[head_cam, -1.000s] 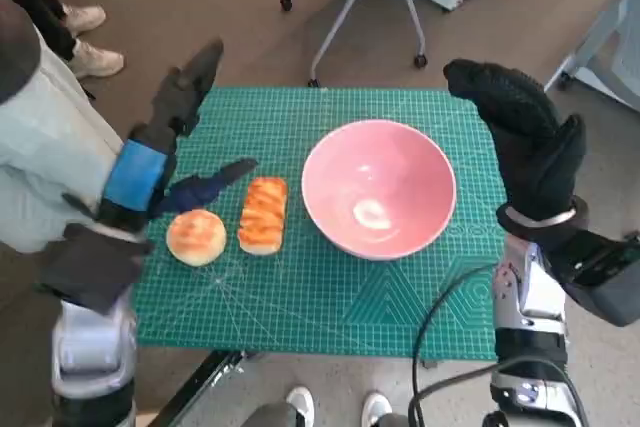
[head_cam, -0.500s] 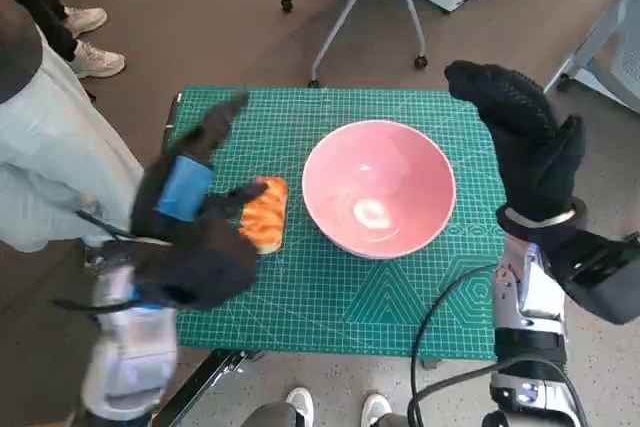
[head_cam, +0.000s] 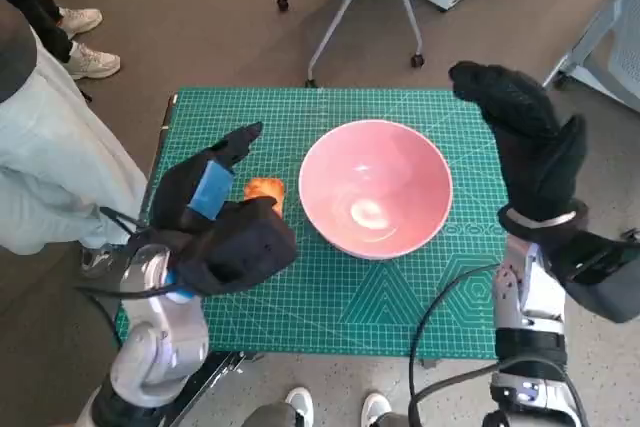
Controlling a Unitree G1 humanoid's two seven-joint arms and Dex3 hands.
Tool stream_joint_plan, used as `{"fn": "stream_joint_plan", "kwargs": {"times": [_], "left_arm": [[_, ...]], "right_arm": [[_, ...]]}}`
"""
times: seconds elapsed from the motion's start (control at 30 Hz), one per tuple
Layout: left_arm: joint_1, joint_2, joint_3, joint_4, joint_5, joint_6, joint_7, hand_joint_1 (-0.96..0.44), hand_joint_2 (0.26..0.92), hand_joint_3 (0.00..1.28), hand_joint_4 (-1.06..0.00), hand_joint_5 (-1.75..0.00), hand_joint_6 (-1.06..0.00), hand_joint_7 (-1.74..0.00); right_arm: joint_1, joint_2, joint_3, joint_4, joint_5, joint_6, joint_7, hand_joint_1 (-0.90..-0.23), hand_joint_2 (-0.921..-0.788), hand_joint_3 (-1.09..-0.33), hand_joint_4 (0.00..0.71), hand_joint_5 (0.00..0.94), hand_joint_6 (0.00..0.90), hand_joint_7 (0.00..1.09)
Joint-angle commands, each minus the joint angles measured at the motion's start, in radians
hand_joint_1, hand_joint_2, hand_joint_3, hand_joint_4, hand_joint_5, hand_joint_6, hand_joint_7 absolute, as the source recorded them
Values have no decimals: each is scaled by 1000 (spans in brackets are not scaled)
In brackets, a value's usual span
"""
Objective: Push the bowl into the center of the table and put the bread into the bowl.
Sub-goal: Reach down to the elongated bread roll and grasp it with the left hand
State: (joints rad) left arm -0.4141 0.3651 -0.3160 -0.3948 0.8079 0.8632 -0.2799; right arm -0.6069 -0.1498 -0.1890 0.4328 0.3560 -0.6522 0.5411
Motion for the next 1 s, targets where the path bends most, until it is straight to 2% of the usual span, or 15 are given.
{"fn": "stream_joint_plan", "kwargs": {"times": [0.03, 0.2, 0.53, 1.0], "left_arm": [[-19, -9, -16, 45, 19, 8, -17, -587, 921, 90, -655, -376, -528, -99], [-37, -12, -36, 90, 38, 21, -40, -594, 921, 135, -726, -389, -558, -117], [-58, -19, -47, 137, 47, 39, -63, -600, 921, 188, -619, -306, -541, -118], [-52, -30, -37, 172, 28, 19, -51, -602, 921, 185, -586, -248, -496, -101]], "right_arm": [[15, 8, -2, 7, 4, 2, -9, -680, -921, -758, 198, 1, 71, 503], [13, 9, -4, 13, 6, 0, -8, -677, -921, -754, 197, 0, 74, 501], [14, 9, -7, 19, 8, -3, -5, -672, -921, -753, 197, 1, 79, 493], [14, 9, -8, 26, 5, -9, -7, -671, -921, -753, 197, 1, 84, 483]]}}
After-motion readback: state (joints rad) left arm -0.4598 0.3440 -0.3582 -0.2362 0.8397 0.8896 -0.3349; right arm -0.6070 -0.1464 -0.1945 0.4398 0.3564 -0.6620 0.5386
